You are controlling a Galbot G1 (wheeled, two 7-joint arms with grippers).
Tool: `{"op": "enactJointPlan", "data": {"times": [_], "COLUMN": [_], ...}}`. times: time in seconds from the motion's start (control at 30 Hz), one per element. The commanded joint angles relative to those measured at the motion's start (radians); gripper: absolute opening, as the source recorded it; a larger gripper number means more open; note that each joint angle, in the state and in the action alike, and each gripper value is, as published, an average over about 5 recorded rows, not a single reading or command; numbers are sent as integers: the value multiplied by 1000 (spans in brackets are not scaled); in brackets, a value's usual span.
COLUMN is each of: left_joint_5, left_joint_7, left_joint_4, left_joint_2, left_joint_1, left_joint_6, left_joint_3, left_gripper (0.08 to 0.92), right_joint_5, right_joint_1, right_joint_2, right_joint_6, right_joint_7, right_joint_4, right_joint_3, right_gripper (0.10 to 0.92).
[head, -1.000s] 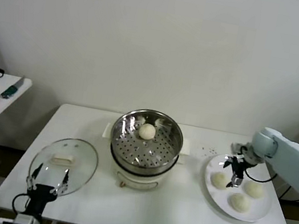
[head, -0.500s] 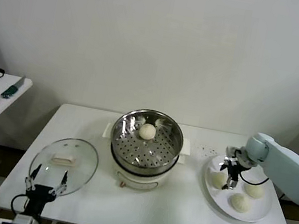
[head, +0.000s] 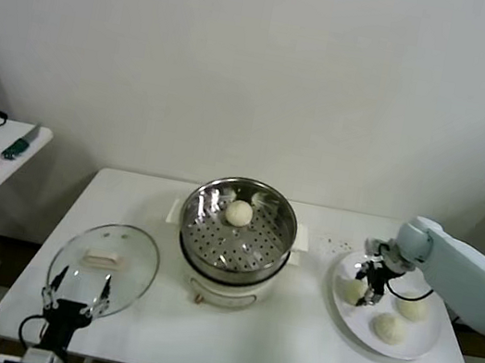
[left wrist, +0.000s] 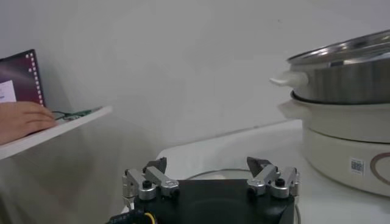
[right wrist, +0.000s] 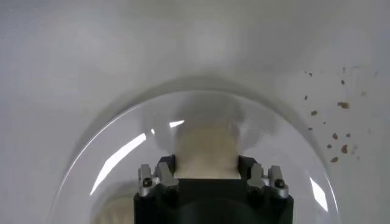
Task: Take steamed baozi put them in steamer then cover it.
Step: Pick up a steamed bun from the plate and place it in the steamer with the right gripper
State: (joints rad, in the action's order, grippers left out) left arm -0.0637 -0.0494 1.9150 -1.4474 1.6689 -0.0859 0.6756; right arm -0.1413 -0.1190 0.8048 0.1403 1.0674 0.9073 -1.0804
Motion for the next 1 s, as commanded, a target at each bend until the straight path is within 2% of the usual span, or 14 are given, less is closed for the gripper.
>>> {"op": "enactJointPlan", "data": {"times": [0.03, 0.23, 0.5, 0.67, 1.0], "left_joint_5": [1, 1, -8, -27, -45], "left_joint_7": [1, 1, 2, -1, -5], "left_joint_4": [11, 19, 28, 35, 39], "left_joint_2": [-4, -7, -18, -26, 0], "left_joint_1": [5, 5, 11, 11, 29], "left_joint_6": [5, 8, 6, 10, 4], "left_joint_3": [-4, -9, -36, -52, -88], "left_gripper": [823, 823, 823, 823, 823], "right_joint_5": [-37, -187, -512, -716, -853], "right_joint_1": [-60, -263, -655, -775, -801], "right_joint_2": [-7, -9, 82, 165, 360], "right_joint_6": [-2, 16, 63, 110, 175], "right_joint_7": [5, 5, -5, -33, -107], "right_joint_4": [6, 31, 89, 125, 169], "right_joint_3": [-38, -205, -504, -591, -609], "right_gripper": [655, 653, 653, 653, 653]}}
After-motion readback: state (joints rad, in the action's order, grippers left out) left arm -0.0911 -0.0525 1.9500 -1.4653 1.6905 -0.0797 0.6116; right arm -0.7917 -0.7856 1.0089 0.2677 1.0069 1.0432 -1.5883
